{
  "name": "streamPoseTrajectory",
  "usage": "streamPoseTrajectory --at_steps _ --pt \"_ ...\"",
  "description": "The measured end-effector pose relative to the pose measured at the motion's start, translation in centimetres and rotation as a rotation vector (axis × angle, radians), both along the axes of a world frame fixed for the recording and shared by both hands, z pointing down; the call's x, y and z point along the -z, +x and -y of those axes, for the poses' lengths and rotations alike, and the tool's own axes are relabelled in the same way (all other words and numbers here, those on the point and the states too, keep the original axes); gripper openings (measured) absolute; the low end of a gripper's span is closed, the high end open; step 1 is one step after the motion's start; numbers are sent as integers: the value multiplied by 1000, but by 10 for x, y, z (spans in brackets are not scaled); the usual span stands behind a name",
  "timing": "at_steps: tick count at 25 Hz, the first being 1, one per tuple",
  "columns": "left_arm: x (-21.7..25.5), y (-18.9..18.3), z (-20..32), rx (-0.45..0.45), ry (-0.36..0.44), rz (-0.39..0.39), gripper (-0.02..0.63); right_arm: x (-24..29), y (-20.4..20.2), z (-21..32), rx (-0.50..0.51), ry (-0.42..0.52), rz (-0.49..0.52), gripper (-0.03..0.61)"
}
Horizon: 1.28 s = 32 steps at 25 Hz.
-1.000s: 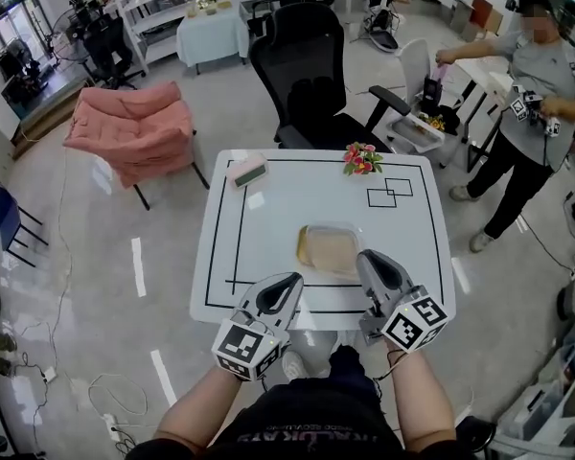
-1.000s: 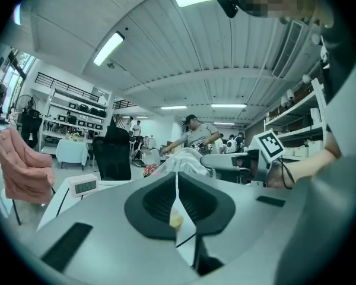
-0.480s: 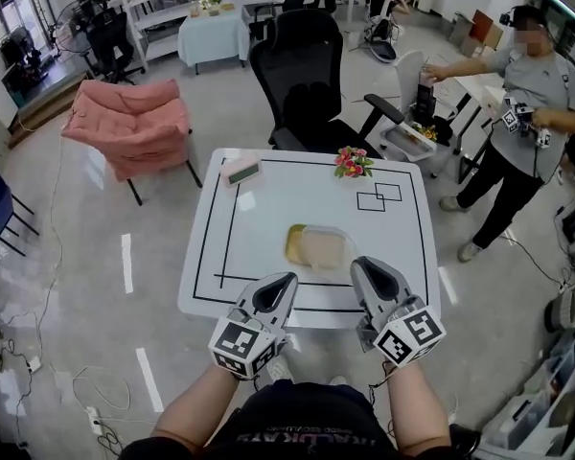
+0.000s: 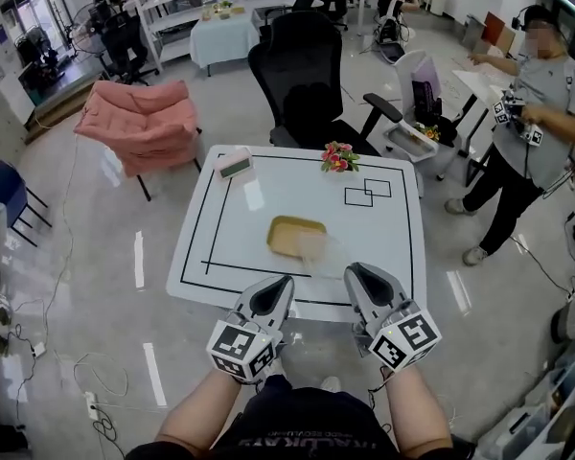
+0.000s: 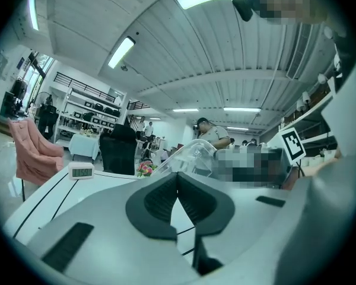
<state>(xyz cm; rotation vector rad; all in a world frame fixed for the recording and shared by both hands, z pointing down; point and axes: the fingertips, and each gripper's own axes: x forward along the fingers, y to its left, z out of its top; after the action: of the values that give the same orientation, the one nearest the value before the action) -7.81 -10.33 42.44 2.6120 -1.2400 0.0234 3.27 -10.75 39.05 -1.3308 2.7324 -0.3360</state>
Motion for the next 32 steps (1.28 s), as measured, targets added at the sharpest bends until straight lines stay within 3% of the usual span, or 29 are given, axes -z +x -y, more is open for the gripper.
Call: streamPoseTrajectory --at_steps 16,32 --pt "-14 49 -73 126 -18 41 3 -25 42 -51 144 -28 52 43" --pt "-10 69 -96 154 3 36 3 -25 54 -75 190 -15 34 41"
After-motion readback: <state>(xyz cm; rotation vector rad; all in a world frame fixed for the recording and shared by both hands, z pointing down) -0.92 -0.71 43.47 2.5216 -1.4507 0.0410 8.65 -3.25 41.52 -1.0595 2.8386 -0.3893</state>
